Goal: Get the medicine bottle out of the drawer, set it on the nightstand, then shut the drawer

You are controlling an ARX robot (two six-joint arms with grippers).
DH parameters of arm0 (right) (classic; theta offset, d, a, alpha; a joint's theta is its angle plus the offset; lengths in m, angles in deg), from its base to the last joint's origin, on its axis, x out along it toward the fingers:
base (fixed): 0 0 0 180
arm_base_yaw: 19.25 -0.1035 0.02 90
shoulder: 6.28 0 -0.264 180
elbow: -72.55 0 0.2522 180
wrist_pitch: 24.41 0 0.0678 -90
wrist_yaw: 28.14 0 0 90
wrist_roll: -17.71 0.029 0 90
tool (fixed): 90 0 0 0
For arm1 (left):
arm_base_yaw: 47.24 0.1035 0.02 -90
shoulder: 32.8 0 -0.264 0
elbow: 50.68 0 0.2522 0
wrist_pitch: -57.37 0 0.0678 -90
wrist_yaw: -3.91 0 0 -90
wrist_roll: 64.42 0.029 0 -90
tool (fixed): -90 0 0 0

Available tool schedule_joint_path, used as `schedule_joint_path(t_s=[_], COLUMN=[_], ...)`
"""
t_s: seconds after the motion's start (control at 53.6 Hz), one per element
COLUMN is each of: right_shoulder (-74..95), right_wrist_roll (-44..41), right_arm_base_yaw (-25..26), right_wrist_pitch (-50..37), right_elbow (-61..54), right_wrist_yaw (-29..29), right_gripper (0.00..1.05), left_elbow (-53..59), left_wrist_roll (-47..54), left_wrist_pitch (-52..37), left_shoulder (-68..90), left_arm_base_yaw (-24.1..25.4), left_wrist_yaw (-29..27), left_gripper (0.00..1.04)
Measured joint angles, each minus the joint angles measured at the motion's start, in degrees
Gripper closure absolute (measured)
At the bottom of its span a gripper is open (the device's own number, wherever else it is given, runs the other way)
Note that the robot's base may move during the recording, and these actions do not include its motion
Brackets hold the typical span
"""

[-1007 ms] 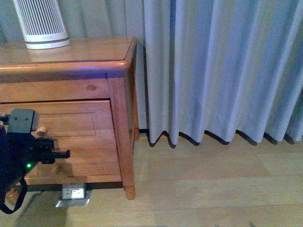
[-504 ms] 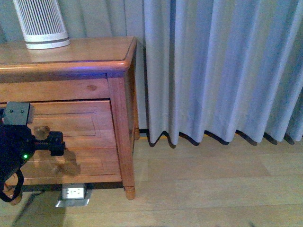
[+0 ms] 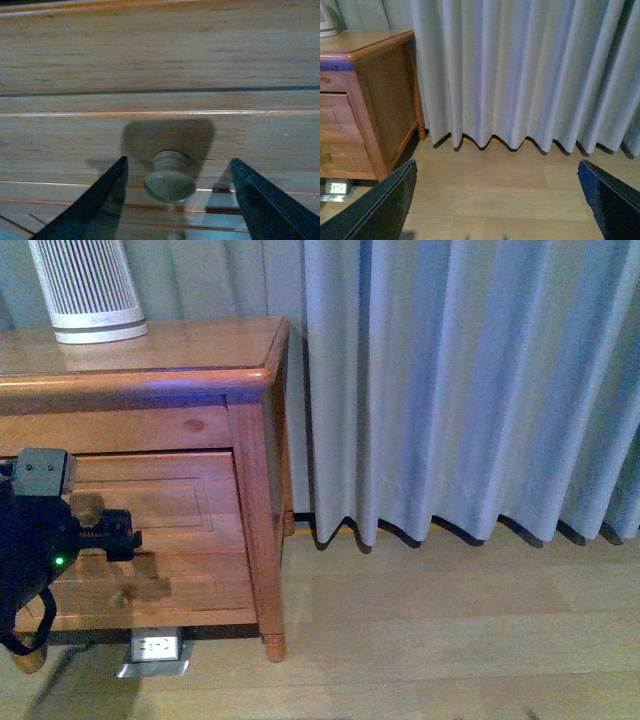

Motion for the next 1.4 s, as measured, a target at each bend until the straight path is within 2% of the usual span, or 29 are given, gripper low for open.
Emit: schedule_joint_path(t_s=[0.131,0.224,0.578,0.877,1.399], right_shoulder=[0.00,0.00,0.00,0.00,0.00], right_wrist_roll=[0.00,0.00,0.00,0.00,-0.02], right_arm_base_yaw=[0.00,0.00,0.00,0.00,0.00], right_wrist_pitch=[0.00,0.00,0.00,0.00,0.00], right_elbow=[0.00,0.00,0.00,0.00,0.00], right_wrist_yaw=[0.00,0.00,0.00,0.00,0.00], right_gripper=[0.07,0.07,0.07,0.07,0.07], left_elbow=[0.00,0.00,1.60,16.85,39.30], left_wrist_roll=[-0.61,-0.98,-0.98,1.64,2.73], left_wrist_pitch=[0.09,0.20,-1.38,-6.34,4.44], left_shoulder=[0.00,-0.02,-0.26,-6.12,-23.76], left_arm_base_yaw=[0.00,0.00,0.11,-1.29,-4.33], left_wrist_yaw=[-0.20,-0.26,-0.07,-1.97,-8.96], left_gripper=[0.71,0.79,0.80,0.80,0.80])
